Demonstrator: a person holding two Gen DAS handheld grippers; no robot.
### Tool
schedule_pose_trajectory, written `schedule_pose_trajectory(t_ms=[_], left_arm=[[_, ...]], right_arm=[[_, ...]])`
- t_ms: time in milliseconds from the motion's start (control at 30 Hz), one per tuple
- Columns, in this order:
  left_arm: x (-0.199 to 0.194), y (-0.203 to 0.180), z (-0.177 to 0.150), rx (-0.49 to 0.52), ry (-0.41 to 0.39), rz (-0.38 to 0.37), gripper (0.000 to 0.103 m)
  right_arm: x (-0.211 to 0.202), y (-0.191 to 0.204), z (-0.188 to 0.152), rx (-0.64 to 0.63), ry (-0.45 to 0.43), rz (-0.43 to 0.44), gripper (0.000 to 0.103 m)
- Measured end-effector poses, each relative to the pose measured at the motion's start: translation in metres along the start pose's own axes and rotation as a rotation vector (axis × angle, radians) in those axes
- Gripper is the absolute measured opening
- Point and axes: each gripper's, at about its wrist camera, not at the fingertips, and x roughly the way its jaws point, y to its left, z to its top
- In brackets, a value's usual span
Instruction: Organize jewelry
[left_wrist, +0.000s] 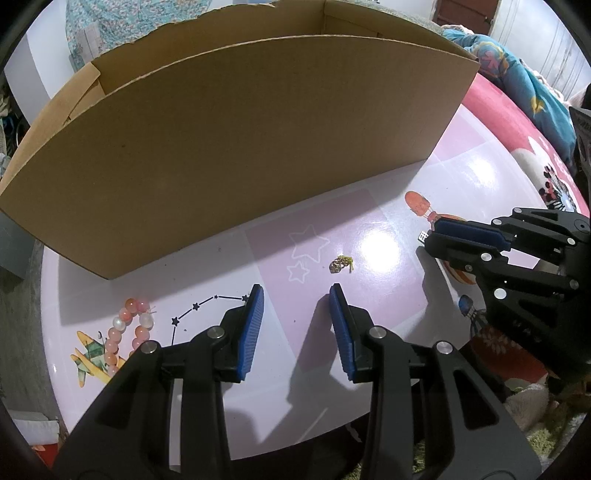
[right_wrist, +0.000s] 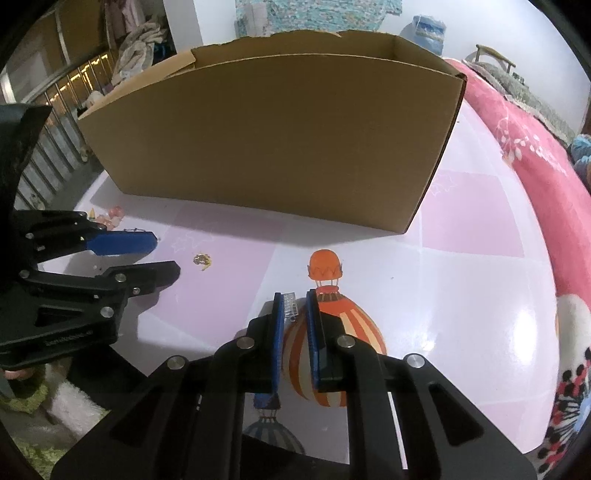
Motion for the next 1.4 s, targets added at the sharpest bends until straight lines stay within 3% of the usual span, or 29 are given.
schedule_pose_trajectory(t_ms=[233, 433, 1200, 1400], left_arm=[[-0.001, 0.002, 0.000, 0.001, 0.001, 0.006, 0.036], [0.000, -0.001, 0.001, 0.005, 0.004, 0.015, 0.036], [-0.003, -0.001, 0.005, 0.013, 0.012, 0.028, 0.042], [-0.005, 0.001, 0.003, -0.001, -0.009, -0.003, 0.042]], right_arm=[[-0.001, -0.009, 0.000, 0.030, -0.004, 0.034, 0.014], [-0.003, -0.011, -0.002, 0.037, -0.010, 0.053, 0.023], [-0.006, -0.016, -0.008, 0.053, -0.016, 0.071, 0.024], [-0.006, -0.016, -0.008, 0.053, -0.015, 0.066, 0.024]])
